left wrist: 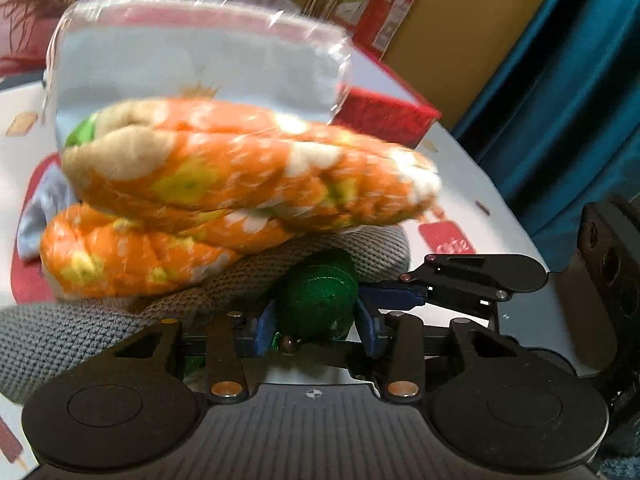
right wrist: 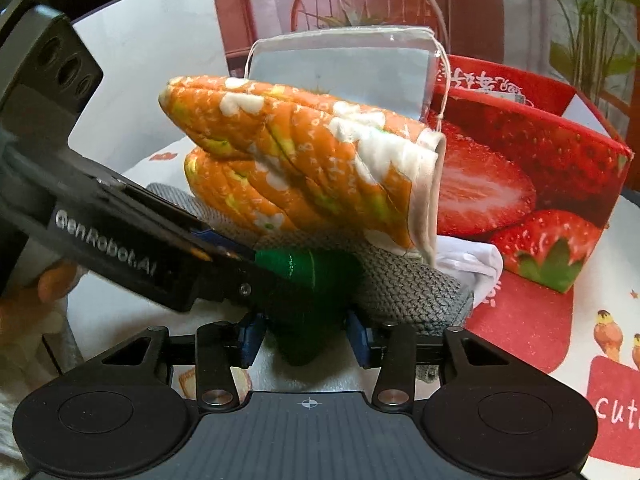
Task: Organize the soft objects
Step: 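Close the left gripper on the green felt item, then lift the green felt item with the left gripper and release it into the red box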
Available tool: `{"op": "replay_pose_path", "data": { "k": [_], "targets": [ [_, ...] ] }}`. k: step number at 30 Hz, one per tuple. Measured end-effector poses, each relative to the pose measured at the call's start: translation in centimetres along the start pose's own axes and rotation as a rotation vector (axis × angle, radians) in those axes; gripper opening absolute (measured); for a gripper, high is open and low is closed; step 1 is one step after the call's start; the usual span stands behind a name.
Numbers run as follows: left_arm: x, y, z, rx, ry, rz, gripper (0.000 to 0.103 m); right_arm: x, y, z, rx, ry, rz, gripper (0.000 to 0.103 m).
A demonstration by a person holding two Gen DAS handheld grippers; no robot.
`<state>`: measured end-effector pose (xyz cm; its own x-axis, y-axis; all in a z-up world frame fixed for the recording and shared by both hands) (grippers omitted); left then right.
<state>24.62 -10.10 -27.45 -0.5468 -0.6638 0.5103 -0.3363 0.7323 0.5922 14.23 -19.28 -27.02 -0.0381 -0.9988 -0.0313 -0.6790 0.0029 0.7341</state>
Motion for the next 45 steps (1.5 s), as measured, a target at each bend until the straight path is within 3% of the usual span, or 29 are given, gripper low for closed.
{"op": "replay_pose_path", "data": {
  "k": [13, 19, 32, 45],
  "targets": [
    [5.8, 4.1, -4.3, 0.174, -0.113, 0.025, 0.044, 1.5, 6.3, -4.9, 0.17, -0.042, 0.029, 0.04],
    [6.7, 6.4, -5.8, 0.22, -0.145, 0.024, 0.044, 2.0, 8.5, -7.7, 0.242, -0.017, 0.047, 0.04],
    [6.0, 7.7, -8.0, 0.272, -0.148, 0.016, 0.045, 2.3, 8.3, -11.3, 0.284, 0.03, 0.064, 0.04],
    [5.6, 8.6, -13.0, 0.344, -0.168, 0.007, 0.045, 3.8, 7.7, -16.7, 0.329, 0.079, 0.08, 0.04]
  ]
}}
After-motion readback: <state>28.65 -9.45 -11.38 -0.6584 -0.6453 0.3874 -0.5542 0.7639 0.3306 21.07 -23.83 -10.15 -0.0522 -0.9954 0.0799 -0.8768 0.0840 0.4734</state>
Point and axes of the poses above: each gripper's, at about its wrist camera, not at the fingertips, and y roughly against the way its jaws point, x to its right, z to its underside, the point moved 4 cm from there along -y, roughly the way its jaws point, and after that the axes turned 14 degrees about z, right-handed, at the moved point
